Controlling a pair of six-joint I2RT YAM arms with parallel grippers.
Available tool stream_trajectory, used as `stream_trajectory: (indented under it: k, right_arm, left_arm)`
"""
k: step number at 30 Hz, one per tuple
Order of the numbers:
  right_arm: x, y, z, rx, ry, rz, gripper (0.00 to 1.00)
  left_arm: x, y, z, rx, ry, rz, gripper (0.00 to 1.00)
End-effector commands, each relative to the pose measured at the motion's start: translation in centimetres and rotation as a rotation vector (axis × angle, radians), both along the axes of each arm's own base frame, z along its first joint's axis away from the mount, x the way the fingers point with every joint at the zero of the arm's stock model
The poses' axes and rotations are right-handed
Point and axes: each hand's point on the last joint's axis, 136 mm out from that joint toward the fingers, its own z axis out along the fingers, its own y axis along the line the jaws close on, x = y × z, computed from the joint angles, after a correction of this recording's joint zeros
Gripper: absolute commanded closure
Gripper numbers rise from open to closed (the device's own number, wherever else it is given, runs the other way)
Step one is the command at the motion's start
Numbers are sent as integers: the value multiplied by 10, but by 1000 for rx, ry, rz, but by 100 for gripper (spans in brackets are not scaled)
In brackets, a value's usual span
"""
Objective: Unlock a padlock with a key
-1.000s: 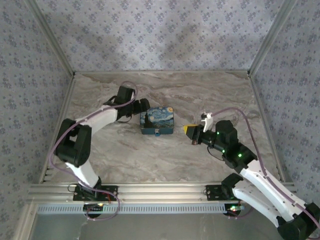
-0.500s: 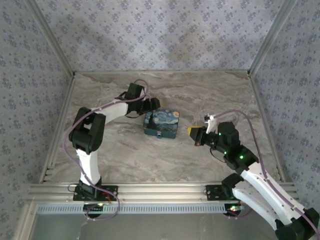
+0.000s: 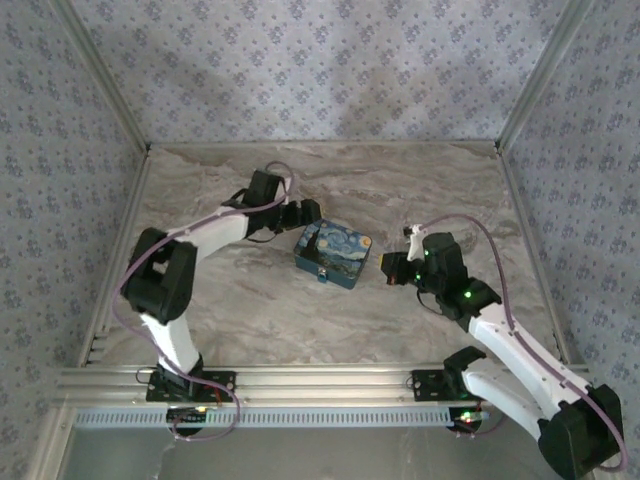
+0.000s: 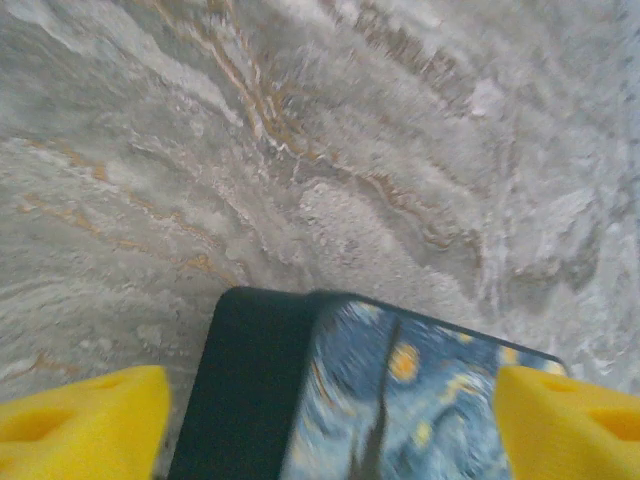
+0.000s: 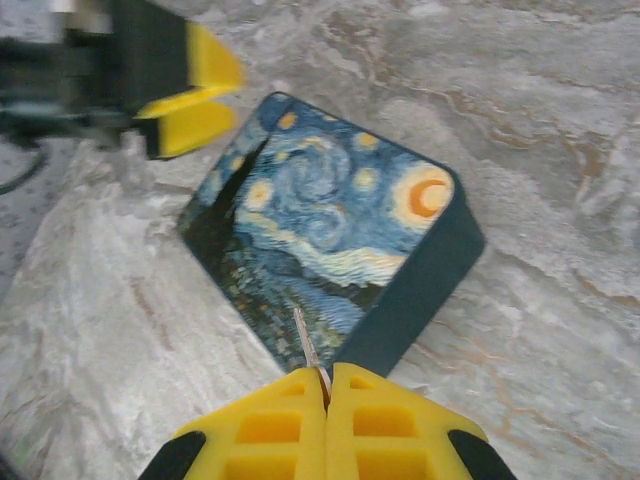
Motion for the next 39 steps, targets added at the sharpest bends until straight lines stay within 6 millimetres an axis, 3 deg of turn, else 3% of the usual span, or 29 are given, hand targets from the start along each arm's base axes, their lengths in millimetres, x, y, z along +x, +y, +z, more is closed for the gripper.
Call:
stream_trajectory:
  k: [1, 9, 16, 20, 27, 31, 39]
  right_arm:
    - [16, -10, 6, -31, -10, -51, 100]
    - [52, -31, -14, -95, 55, -187, 100]
    - [84, -26, -36, -129, 106, -214, 100]
    - [97, -22, -50, -153, 128, -223, 100]
    - [107, -20, -75, -170, 177, -256, 100]
    - [112, -17, -82, -165, 191, -254, 100]
    - [121, -4, -90, -159, 207, -230, 100]
  left_arm:
    - [-13, 9, 42, -30, -122, 11, 2]
    - [-81, 13, 53, -72, -232, -45, 0]
    - [-123, 7, 23, -165, -324, -70, 0]
    - [-130, 5, 10, -151, -405, -71, 0]
    - [-129, -18, -20, -91, -423, -140, 0]
    - [-127, -32, -39, -86, -417, -169, 0]
    - [-125, -54, -55, -88, -458, -201, 1]
